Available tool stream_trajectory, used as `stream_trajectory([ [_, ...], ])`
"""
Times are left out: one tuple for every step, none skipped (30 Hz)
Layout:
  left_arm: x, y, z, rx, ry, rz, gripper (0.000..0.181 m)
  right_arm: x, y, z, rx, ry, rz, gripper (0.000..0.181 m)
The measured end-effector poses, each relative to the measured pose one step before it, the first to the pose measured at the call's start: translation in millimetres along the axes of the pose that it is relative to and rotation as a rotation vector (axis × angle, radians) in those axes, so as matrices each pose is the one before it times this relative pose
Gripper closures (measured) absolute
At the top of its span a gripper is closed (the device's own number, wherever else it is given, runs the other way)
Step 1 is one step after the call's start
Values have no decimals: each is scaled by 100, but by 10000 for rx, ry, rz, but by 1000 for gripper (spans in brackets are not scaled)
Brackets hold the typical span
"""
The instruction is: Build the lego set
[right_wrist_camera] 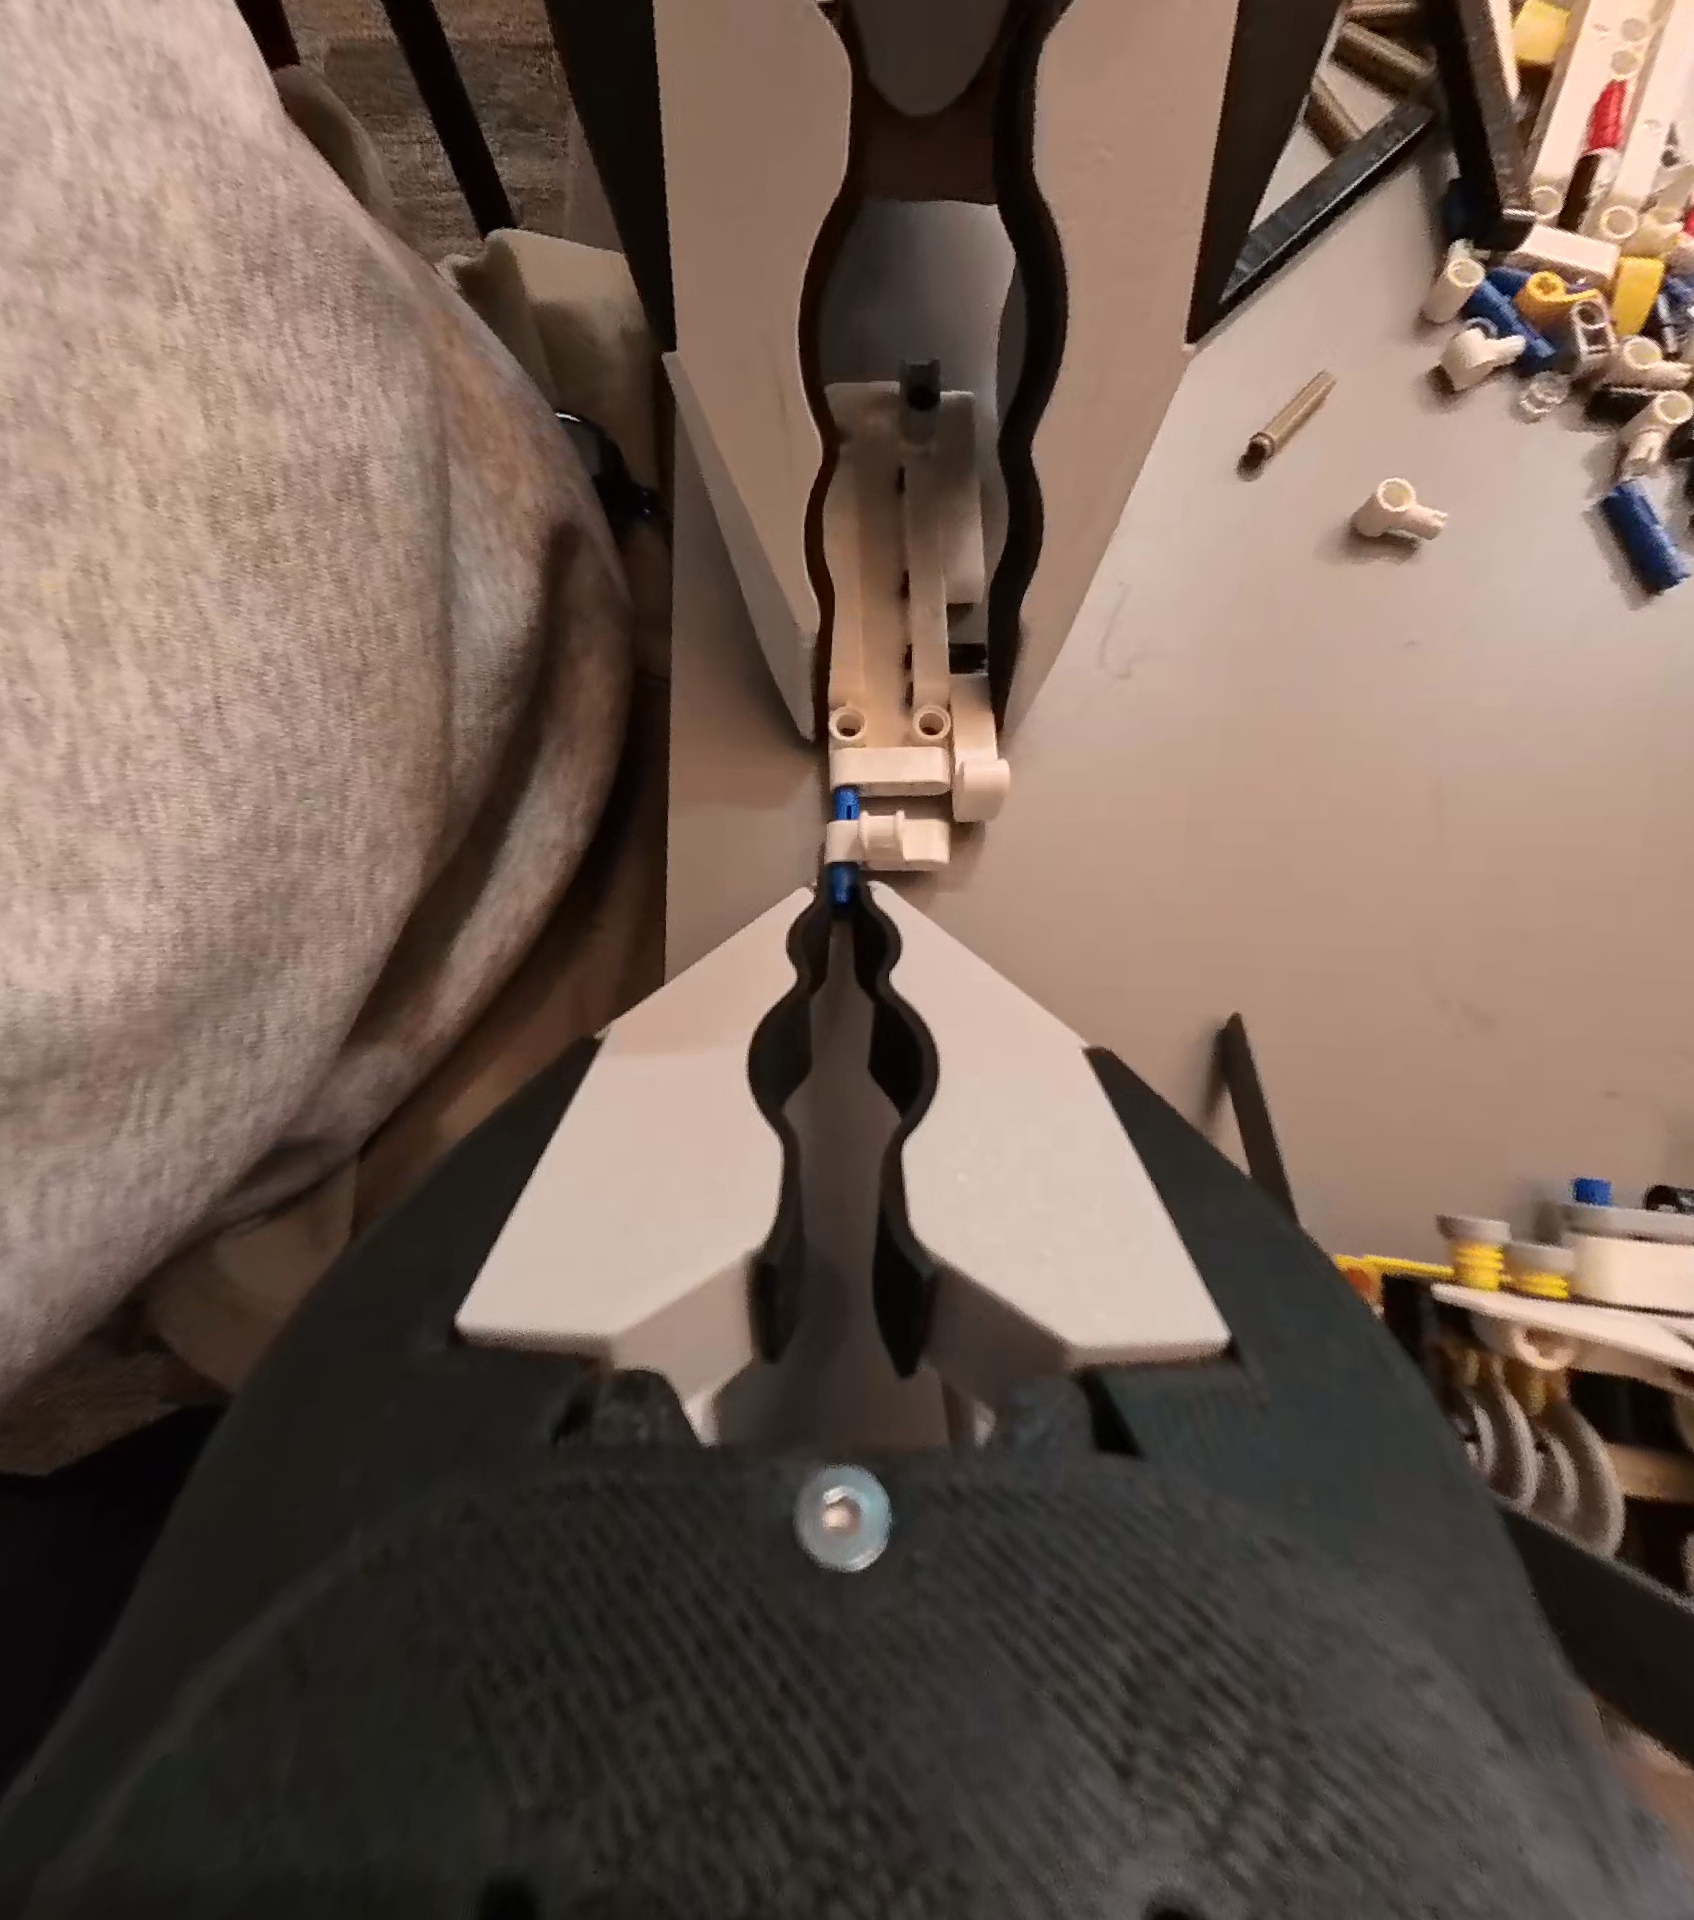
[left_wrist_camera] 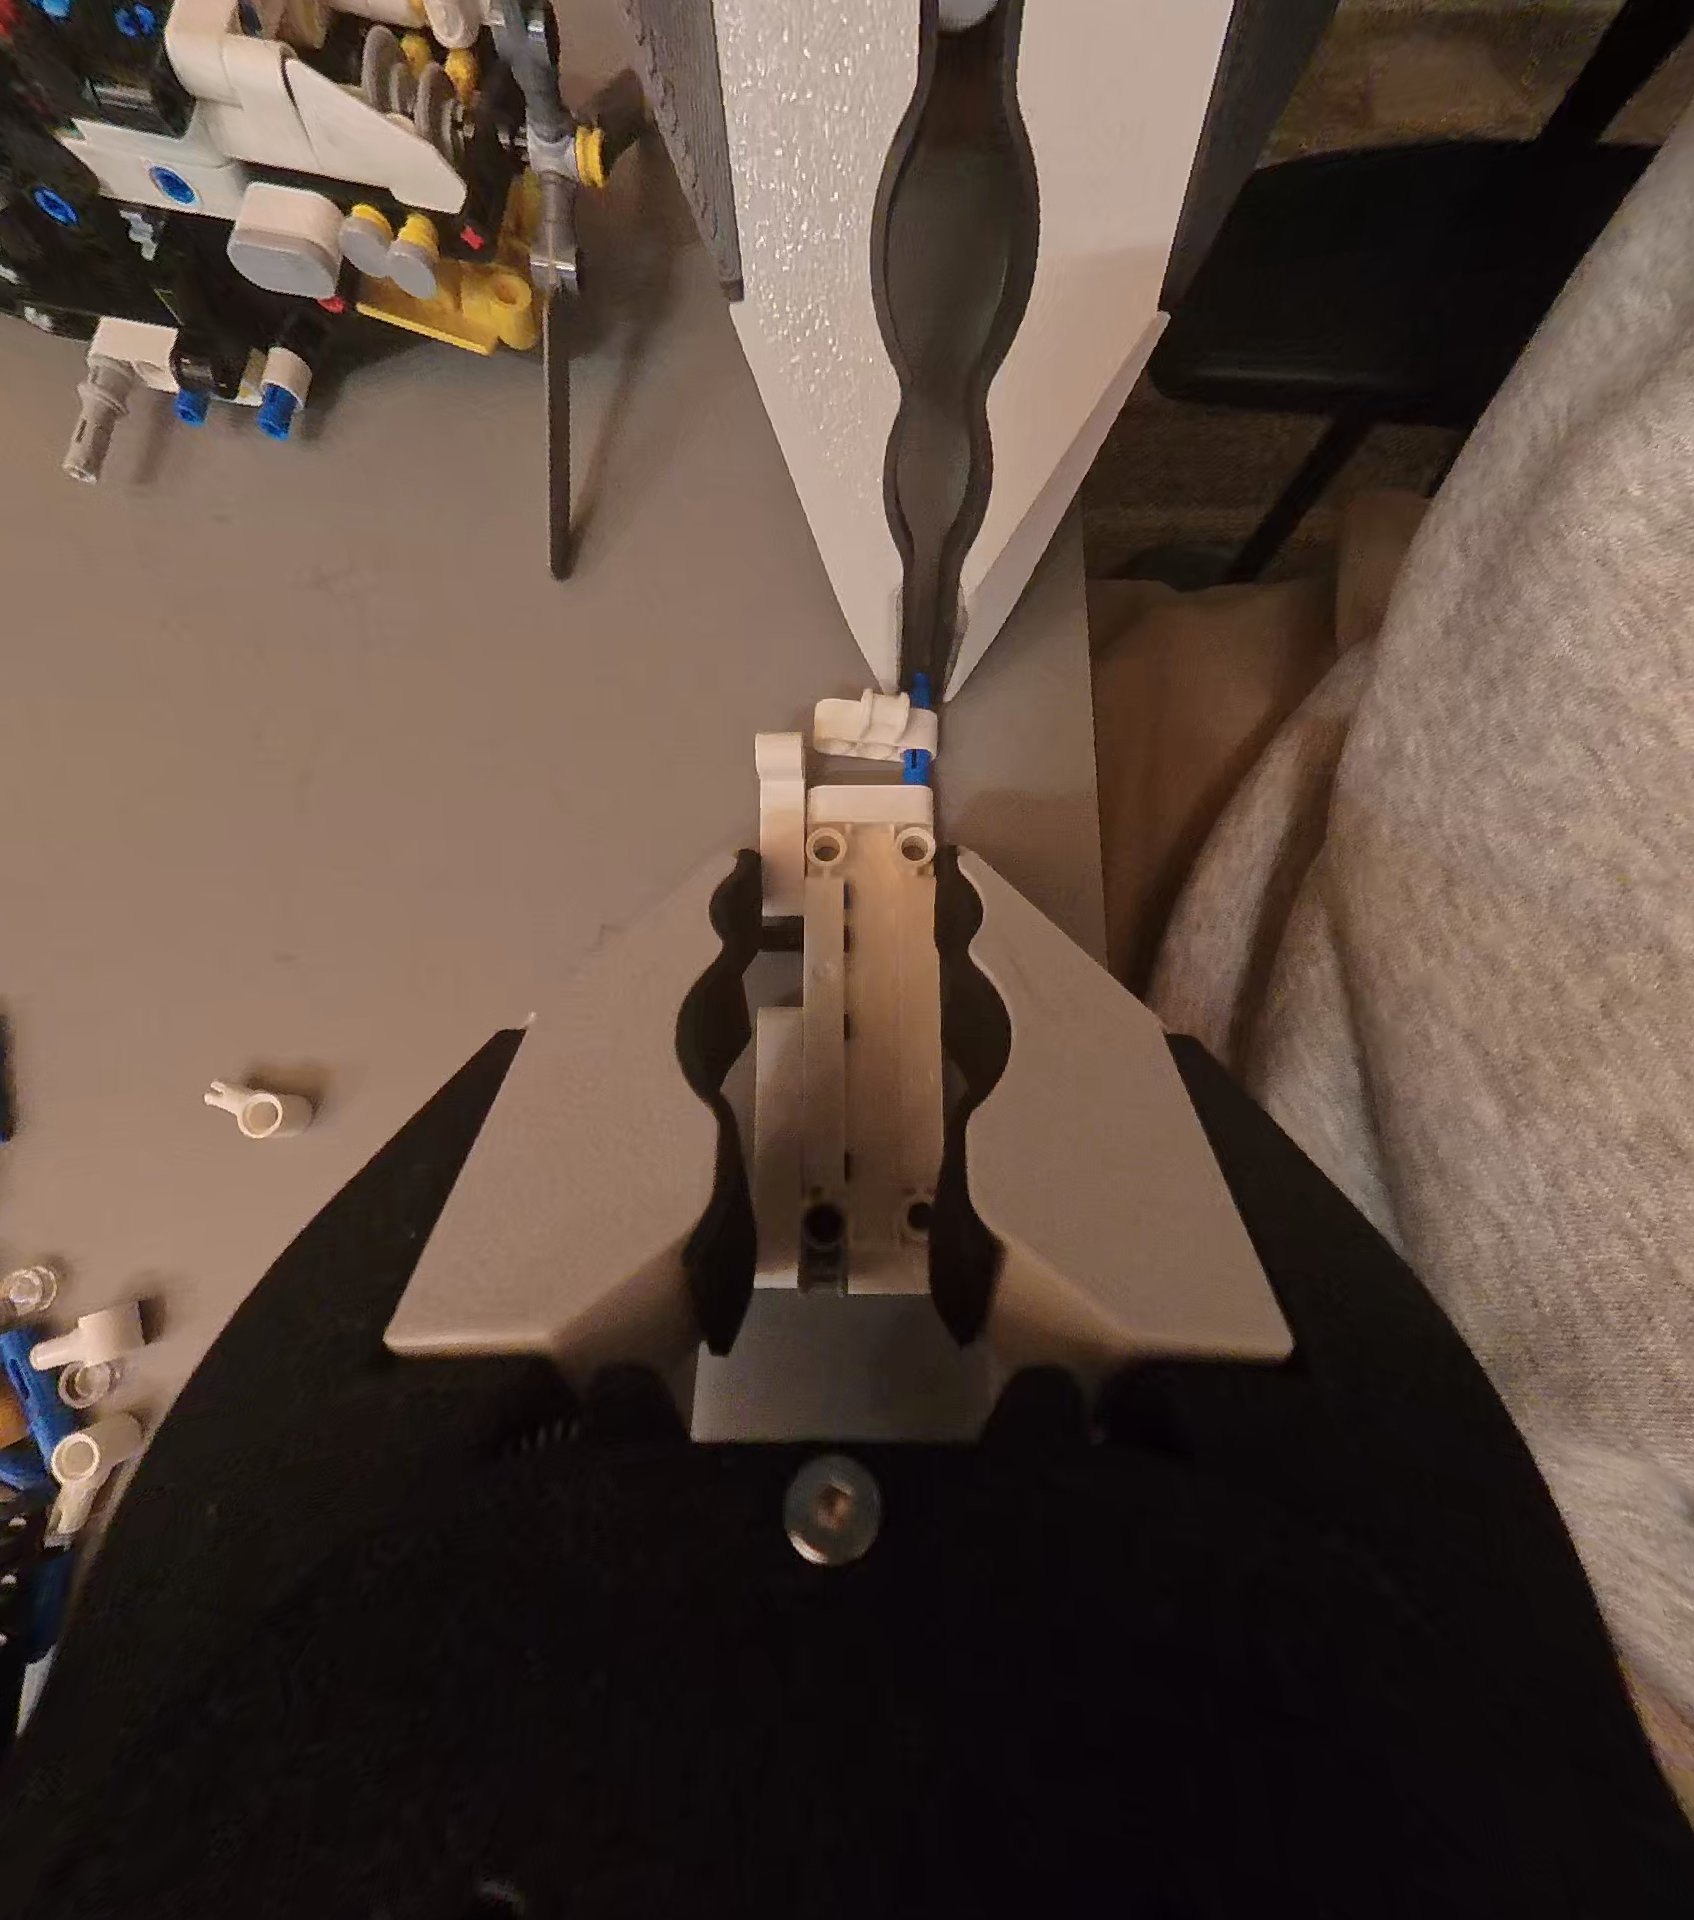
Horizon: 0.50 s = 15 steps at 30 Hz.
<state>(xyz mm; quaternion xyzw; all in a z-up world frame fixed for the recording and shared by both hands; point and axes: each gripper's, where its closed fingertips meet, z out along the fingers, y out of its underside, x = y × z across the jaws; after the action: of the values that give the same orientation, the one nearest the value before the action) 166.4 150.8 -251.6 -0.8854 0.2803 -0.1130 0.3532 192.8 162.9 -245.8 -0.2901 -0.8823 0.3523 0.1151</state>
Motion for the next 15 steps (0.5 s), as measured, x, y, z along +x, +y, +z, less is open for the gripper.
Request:
stream_trajectory([
  [51, -2, 21, 14, 25, 17, 146, 32, -4, 5, -25, -19, -24, 178],
  [50, -11, 7, 6, 30, 20, 146, 34, -12, 13, -3, -12, -7, 178],
  [34, -6, 17, 3, 27, 30, 146, 24, -20, 8, 18, -21, -15, 178],
  [30, -13, 9, 5, 34, 18, 146, 9, -2, 8, 34, -41, -13, 178],
  [21, -7, 31, 5, 42, 17, 146, 3, -3, 4, 39, -69, 20, 178],
  [-15, -1, 0, 0, 37, 24, 146, 7, -4, 2, 40, -88, 48, 178],
  [11, -25, -8, -16, 36, -16, 146, 19, -5, 1, 36, -99, 71, 178],
  [-3, -31, -18, -14, 21, -37, 147, 12, 2, 16, 33, -124, 126, 178],
  [4, -33, -26, -19, 2, -54, 147, 4, -10, 15, 31, -146, 189, 178],
  [-61, -11, -35, -21, -2, -55, 147, 11, -9, 0, 34, -137, 214, 178],
  [-84, 3, -15, 13, -7, -55, 147, 3, -13, 3, 40, -92, 184, 178],
  [-72, -28, -35, 50, -20, -67, 147, 4, -10, 3, 42, -26, 108, 178],
  [-72, -18, -53, 62, -20, -47, 147, -2, 8, 8, 31, 6, 50, 178],
  [-81, -37, -49, 58, -6, -61, 147, -1, 0, -3, -12, 8, -1, 178],
  [-80, -46, -36, 31, -2, -41, 147, -11, 3, 7, -64, 3, -34, 178],
])
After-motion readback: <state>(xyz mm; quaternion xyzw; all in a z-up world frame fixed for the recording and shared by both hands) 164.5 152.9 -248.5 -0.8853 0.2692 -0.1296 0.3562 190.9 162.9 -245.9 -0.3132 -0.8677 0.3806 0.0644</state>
